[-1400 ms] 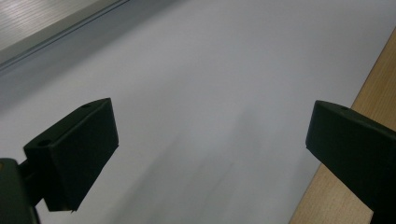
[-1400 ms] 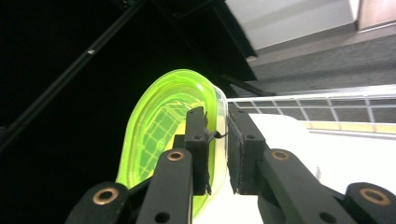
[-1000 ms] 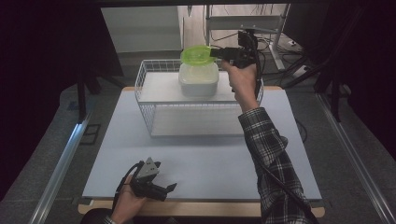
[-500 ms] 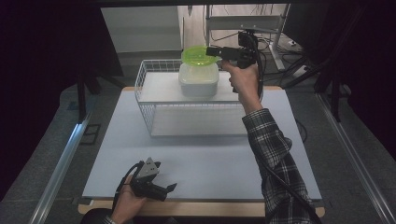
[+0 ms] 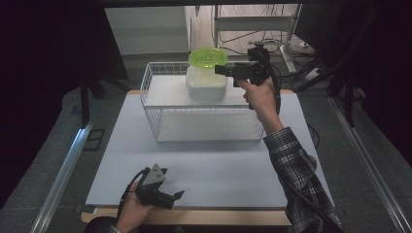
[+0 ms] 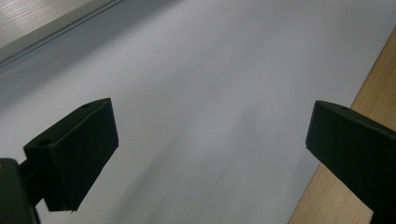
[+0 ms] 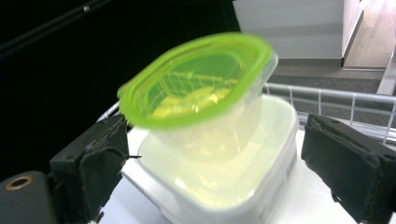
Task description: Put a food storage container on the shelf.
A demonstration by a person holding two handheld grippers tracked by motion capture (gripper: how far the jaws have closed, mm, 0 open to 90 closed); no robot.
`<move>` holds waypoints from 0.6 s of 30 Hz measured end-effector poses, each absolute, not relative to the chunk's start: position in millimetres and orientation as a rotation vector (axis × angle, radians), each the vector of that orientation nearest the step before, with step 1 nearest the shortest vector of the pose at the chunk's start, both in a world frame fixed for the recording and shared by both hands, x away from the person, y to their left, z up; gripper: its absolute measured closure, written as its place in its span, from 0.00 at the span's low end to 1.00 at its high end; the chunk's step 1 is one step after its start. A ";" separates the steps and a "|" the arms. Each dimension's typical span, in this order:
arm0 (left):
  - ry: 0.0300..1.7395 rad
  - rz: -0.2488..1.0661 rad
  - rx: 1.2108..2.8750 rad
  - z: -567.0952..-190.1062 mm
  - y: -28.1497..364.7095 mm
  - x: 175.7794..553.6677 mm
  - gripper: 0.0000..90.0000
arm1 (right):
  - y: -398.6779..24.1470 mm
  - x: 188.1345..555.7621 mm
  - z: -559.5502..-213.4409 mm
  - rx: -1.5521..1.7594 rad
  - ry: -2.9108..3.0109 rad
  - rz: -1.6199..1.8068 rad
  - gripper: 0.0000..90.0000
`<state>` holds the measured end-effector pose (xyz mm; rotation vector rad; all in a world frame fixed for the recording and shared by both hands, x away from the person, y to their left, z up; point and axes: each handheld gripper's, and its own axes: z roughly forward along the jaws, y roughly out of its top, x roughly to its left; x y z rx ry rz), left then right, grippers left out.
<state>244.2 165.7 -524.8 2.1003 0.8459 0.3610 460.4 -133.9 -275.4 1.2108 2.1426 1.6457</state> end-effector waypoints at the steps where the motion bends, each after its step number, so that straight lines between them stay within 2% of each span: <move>1: 0.846 0.361 2.099 -525.0 165.6 244.2 0.02 | -134.8 457.8 -277.1 1.196 2.146 1.641 0.07; 18: 0.847 0.362 2.093 -525.4 165.5 244.4 0.02 | -143.9 414.7 -311.0 1.031 2.250 1.521 0.03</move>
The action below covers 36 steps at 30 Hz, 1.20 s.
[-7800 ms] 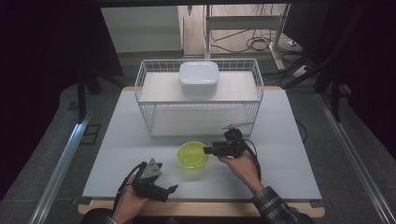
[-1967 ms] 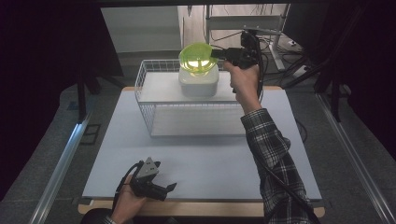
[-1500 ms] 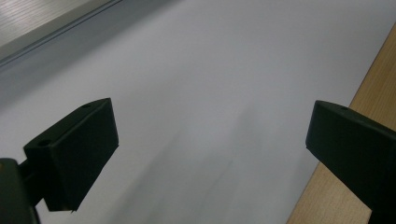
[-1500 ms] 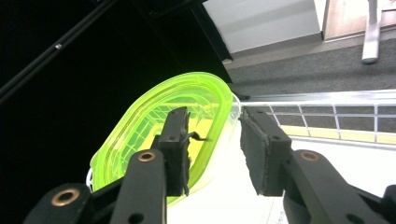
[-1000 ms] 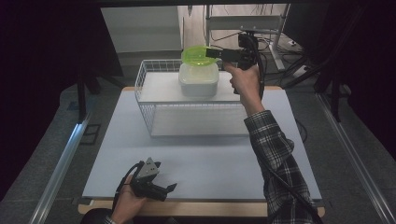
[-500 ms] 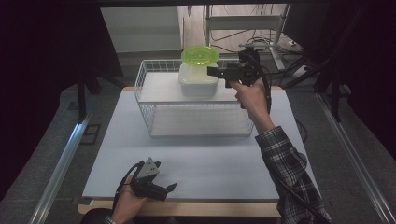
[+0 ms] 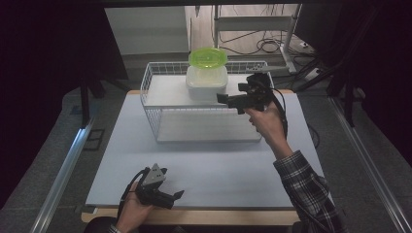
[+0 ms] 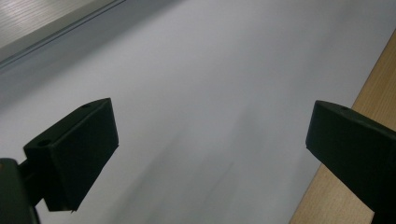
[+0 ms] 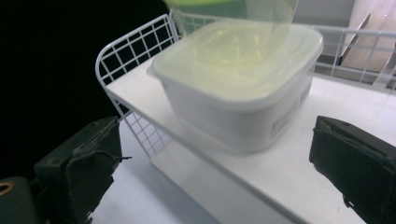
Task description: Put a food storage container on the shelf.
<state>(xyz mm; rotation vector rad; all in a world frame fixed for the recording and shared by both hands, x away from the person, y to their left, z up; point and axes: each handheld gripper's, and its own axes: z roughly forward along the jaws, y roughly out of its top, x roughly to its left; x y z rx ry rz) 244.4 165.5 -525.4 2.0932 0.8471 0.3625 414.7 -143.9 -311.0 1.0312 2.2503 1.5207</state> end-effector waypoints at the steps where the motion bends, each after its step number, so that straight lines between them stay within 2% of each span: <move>1: 0.847 0.363 2.093 -525.4 165.5 244.4 0.02 | -145.3 412.4 -313.3 1.029 2.256 1.519 0.03; 23: 0.849 0.361 2.097 -525.9 164.8 244.3 0.02 | -174.1 376.0 -364.8 1.004 2.300 1.453 0.02; 36: 0.854 0.361 2.096 -526.6 165.7 245.2 0.02 | -189.5 349.3 -424.7 1.011 2.326 1.338 0.01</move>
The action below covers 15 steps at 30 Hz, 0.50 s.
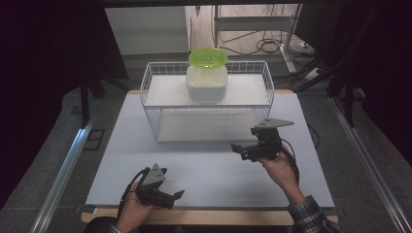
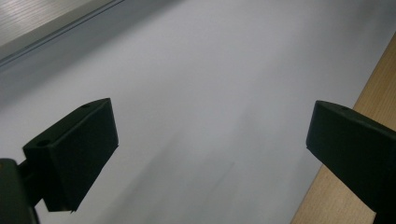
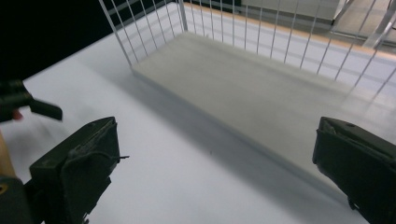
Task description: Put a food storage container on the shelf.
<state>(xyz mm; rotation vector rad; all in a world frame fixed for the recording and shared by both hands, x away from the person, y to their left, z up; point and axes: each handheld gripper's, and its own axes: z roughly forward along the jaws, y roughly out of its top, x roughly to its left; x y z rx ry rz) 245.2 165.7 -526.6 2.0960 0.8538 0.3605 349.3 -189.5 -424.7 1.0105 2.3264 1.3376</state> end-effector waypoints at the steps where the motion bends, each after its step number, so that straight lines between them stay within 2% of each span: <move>1: 0.857 0.356 2.096 -526.9 165.7 245.3 0.02 | -190.7 346.2 -430.4 1.005 2.324 1.334 0.01; 11: 0.865 0.352 2.098 -528.3 166.5 246.2 0.02 | -202.7 320.7 -490.7 0.988 2.418 1.170 0.00; 15: 0.867 0.353 2.098 -528.2 166.8 246.5 0.01 | -202.8 317.7 -505.1 0.992 2.481 1.071 0.00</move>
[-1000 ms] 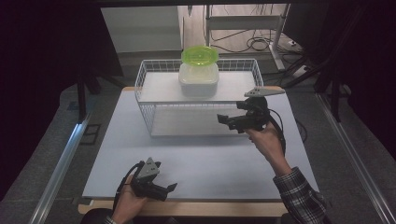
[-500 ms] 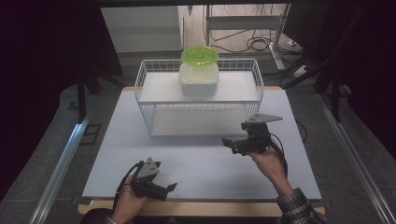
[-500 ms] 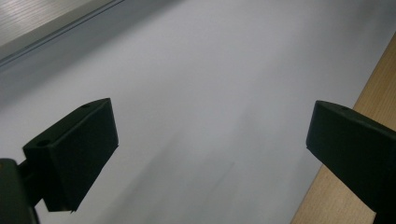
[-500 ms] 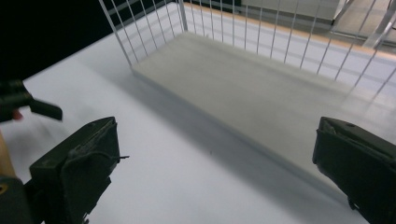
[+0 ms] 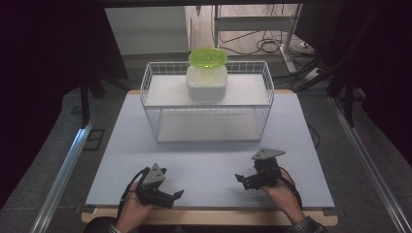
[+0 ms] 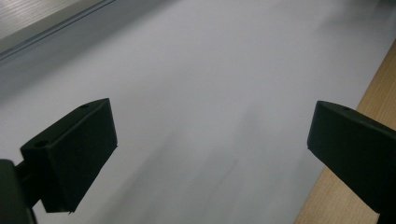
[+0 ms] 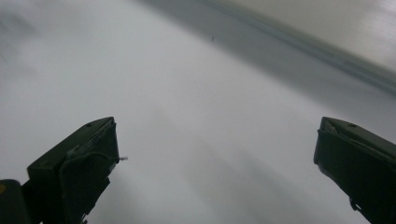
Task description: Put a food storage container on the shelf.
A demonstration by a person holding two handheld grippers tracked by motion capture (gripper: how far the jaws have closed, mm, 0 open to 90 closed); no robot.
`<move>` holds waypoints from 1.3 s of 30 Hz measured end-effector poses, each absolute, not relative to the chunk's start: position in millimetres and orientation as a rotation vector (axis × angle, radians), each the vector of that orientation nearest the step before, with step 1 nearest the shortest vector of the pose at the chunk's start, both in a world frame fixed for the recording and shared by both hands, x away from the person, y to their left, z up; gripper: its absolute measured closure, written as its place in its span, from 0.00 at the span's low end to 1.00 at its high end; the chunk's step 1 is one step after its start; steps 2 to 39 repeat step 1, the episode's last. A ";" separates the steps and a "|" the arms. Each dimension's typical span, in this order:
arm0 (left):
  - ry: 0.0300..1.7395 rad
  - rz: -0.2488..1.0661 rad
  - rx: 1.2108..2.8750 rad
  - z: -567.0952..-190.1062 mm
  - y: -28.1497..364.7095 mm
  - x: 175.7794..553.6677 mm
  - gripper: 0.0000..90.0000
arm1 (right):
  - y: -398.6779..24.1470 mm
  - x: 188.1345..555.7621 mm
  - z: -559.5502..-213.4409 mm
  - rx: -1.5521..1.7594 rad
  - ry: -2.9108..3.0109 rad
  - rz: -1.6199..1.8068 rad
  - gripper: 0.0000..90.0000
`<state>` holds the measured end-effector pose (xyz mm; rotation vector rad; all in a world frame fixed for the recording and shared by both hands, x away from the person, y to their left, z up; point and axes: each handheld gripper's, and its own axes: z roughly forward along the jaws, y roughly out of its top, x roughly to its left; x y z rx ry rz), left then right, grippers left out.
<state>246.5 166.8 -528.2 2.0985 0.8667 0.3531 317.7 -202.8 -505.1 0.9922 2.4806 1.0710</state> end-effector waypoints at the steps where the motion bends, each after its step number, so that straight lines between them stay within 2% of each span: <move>1: 0.868 0.353 2.100 -528.4 166.8 246.9 0.01 | -201.6 318.0 -506.6 0.988 2.492 1.052 0.00; 39: 0.868 0.353 2.100 -528.4 166.8 246.9 0.01 | -201.6 318.0 -506.6 0.988 2.492 1.052 0.00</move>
